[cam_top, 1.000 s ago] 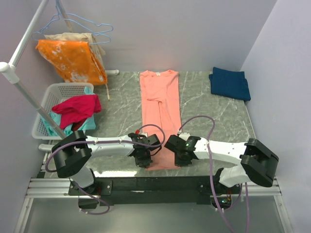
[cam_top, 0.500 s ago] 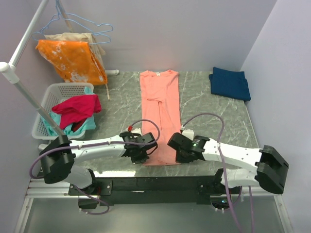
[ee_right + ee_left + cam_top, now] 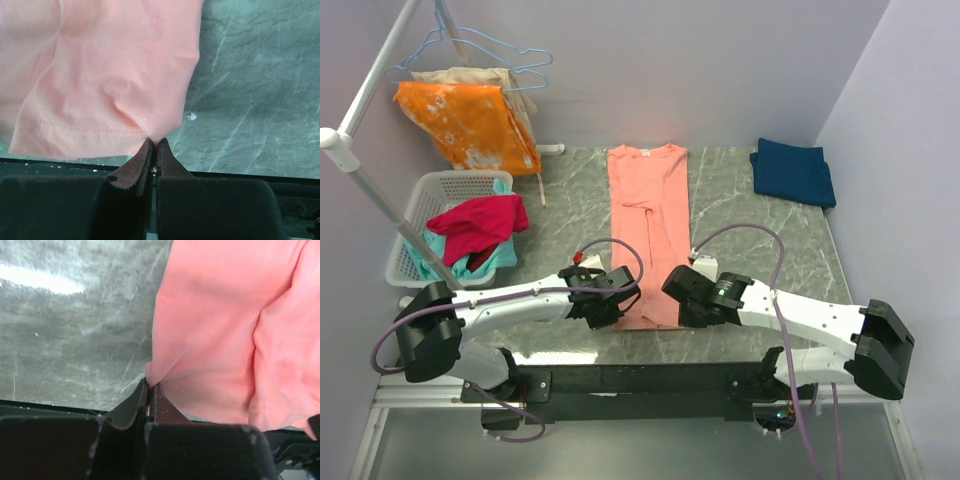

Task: Fold and stack the t-shirts
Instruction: Fold the tshirt

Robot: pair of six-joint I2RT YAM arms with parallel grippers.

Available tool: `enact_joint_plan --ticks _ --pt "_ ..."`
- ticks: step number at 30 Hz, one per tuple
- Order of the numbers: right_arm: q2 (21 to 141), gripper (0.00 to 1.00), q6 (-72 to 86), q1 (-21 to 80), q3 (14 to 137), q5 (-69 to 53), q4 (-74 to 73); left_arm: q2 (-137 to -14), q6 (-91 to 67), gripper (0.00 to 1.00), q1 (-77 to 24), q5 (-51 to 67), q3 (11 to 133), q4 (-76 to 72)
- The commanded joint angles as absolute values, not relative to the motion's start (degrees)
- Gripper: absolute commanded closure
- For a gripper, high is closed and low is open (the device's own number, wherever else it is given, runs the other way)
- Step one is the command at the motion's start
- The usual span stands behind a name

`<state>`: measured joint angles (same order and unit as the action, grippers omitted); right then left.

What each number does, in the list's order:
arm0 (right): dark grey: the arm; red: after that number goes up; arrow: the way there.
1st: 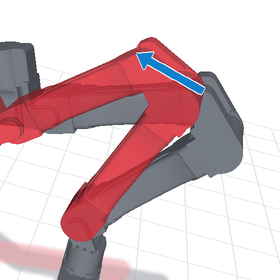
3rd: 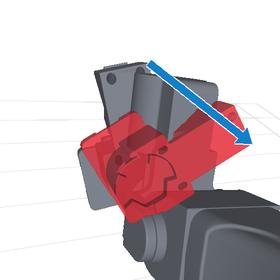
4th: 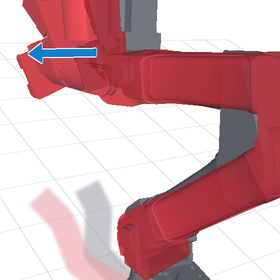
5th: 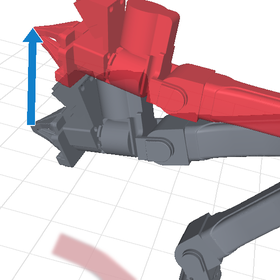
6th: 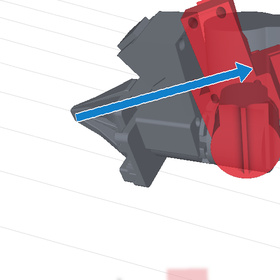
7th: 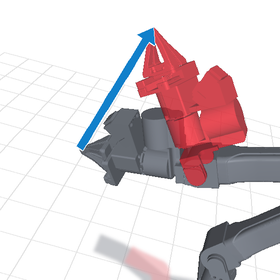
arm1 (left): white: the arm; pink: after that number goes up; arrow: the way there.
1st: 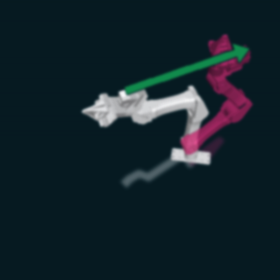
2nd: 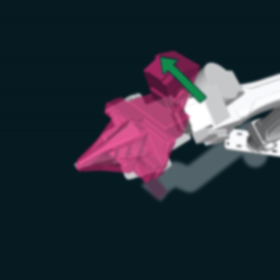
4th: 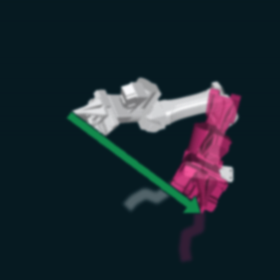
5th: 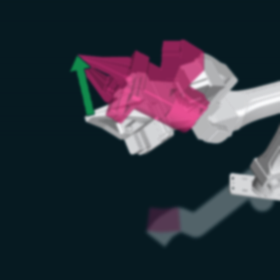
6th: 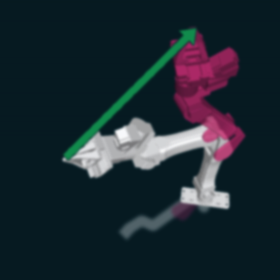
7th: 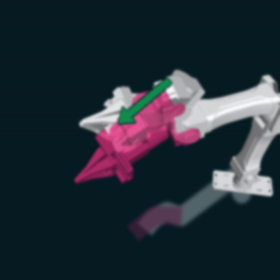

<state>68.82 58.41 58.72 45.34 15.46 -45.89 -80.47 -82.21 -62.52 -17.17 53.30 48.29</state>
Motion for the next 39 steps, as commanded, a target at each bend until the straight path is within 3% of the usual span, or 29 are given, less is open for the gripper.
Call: enact_joint_plan --ticks 1,8,14,30,36,39 --pt "70.6 1.00 57.2 58.6 48.9 19.5 -48.7 -80.2 -82.5 0.99 -61.2 -20.0 54.6 49.7" --pt "72.1 1.00 52.8 55.1 56.2 22.1 -51.2 -82.3 -79.3 0.99 -57.4 -22.9 61.1 51.6" --pt "75.3 1.00 44.8 45.5 62.0 20.4 -47.9 -87.4 -73.0 0.99 -50.8 -24.2 68.5 51.2" --pt "107.5 1.00 32.9 30.2 94.5 18.2 -44.6 -121.4 -54.1 0.99 -36.0 -25.8 108.1 51.9" --pt "118.1 1.00 31.5 26.5 104.7 14.4 -46.4 -132.5 -47.7 0.99 -31.6 -20.6 121.4 51.3" --pt "121.6 0.99 31.4 25.0 107.7 12.2 -46.8 -137.3 -46.1 0.93 -30.7 -19.1 126.1 52.2"
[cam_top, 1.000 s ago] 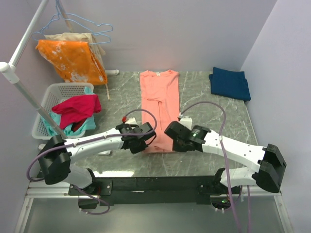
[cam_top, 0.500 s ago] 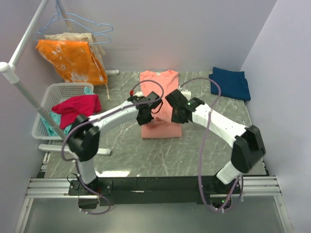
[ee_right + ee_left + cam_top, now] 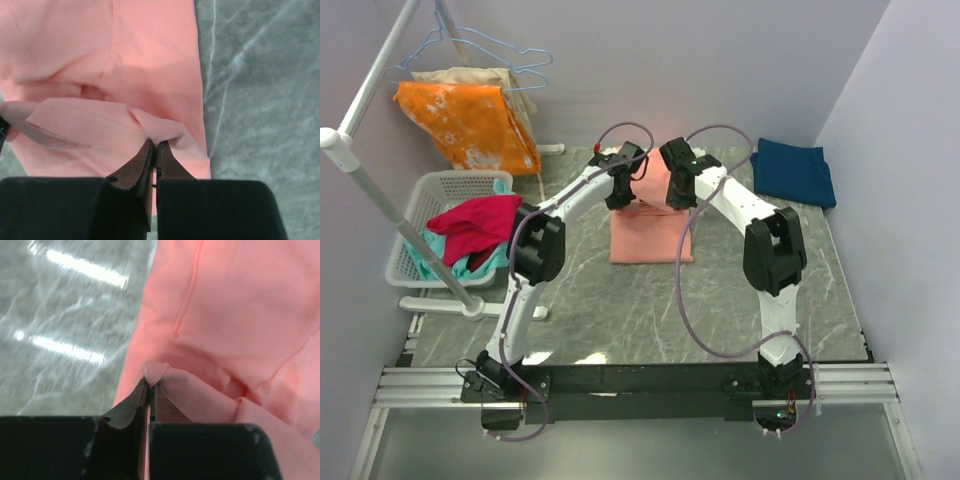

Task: Fold and stack the t-shirts
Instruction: Fold the tshirt

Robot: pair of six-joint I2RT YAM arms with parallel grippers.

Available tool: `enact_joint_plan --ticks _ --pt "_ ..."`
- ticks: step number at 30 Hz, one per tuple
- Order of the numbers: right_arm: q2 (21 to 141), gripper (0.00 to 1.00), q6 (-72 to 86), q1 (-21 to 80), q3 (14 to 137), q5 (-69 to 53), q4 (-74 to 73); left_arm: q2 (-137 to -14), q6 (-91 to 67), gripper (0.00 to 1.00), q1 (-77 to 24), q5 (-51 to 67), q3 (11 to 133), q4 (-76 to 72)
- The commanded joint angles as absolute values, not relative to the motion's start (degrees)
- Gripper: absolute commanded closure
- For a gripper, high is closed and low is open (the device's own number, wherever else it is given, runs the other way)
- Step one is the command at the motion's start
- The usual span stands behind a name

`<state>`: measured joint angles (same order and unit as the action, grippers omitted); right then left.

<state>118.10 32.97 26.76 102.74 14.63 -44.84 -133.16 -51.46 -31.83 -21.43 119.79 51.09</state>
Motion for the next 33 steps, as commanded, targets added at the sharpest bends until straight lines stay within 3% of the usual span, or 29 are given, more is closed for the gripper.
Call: enact_joint_plan --ticks 1,4,7,12,17,27,33 --pt "122.0 0.79 31.7 24.4 108.1 12.2 -46.6 -137.5 -45.7 0.73 -30.2 -18.9 125.9 51.2" --pt "121.0 0.46 32.1 23.9 106.8 12.5 -43.1 -133.8 -44.3 0.37 -29.5 -18.8 119.3 42.4" --pt "119.0 0.46 33.4 23.3 104.7 13.5 -37.2 -129.8 -44.2 0.36 -28.0 -19.2 111.7 34.5" --pt "112.3 0.48 35.4 21.7 97.4 13.9 -28.0 -123.8 -46.1 0.37 -27.2 -25.1 110.1 31.7" --pt "111.8 0.50 34.9 21.5 97.7 12.1 -31.7 -113.7 -44.9 0.36 -27.2 -26.4 99.2 24.9" --pt "101.5 0.52 34.7 22.3 78.1 5.6 -32.7 -106.7 -40.6 0.38 -30.9 -13.5 89.4 32.4" --pt "93.6 0.51 34.2 23.6 66.5 4.3 -27.4 -98.4 -41.6 0.38 -32.3 -7.0 69.0 22.5"
